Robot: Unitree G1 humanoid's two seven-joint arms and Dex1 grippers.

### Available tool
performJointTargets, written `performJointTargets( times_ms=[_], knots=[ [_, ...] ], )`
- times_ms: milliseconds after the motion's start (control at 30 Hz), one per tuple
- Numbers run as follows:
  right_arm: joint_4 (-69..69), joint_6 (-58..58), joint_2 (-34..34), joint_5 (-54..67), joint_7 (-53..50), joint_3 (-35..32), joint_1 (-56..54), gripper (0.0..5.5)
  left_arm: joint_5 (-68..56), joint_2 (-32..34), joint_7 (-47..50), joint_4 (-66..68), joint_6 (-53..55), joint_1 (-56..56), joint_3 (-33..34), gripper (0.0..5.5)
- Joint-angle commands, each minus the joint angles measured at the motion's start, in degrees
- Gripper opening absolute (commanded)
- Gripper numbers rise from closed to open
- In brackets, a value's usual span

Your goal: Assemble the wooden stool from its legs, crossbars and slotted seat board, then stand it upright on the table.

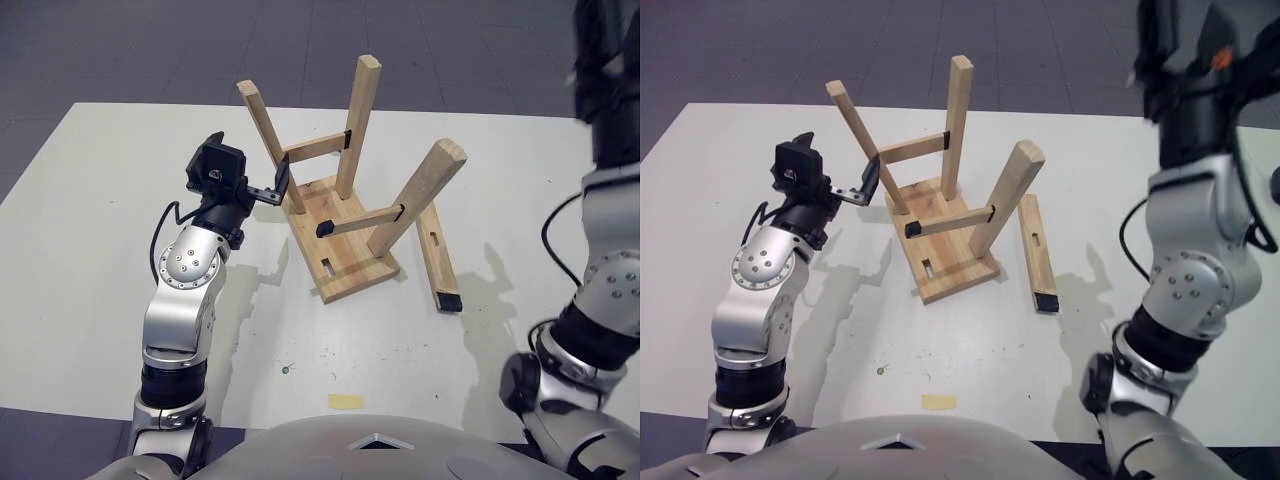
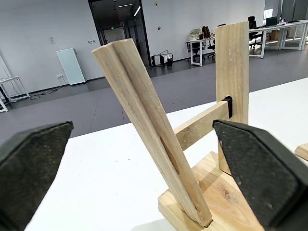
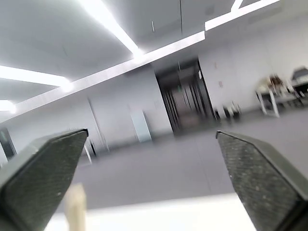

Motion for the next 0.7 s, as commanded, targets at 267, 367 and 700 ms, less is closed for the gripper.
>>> performJointTargets(
  times_ms=[267, 367, 700],
  knots=[
    [-2.3, 19.5, -10.2, -5.9, 9.8, 14.3, 16.8, 5.38, 1.8, -0.2, 0.6, 0.0, -0.5, 1.5, -0.7, 5.40],
    [-4.5, 22.7, -11.8, -7.0, 10.7, 16.3, 17.7, 5.38, 1.9, -0.2, 0.7, 0.1, -0.5, 1.4, -0.9, 5.40],
    [-3.3, 28.3, -11.9, -13.6, 10.9, 19.6, 18.0, 4.41, 2.9, -0.5, 1.4, 0.2, -1.0, 2.4, -1.4, 5.40]
  ],
)
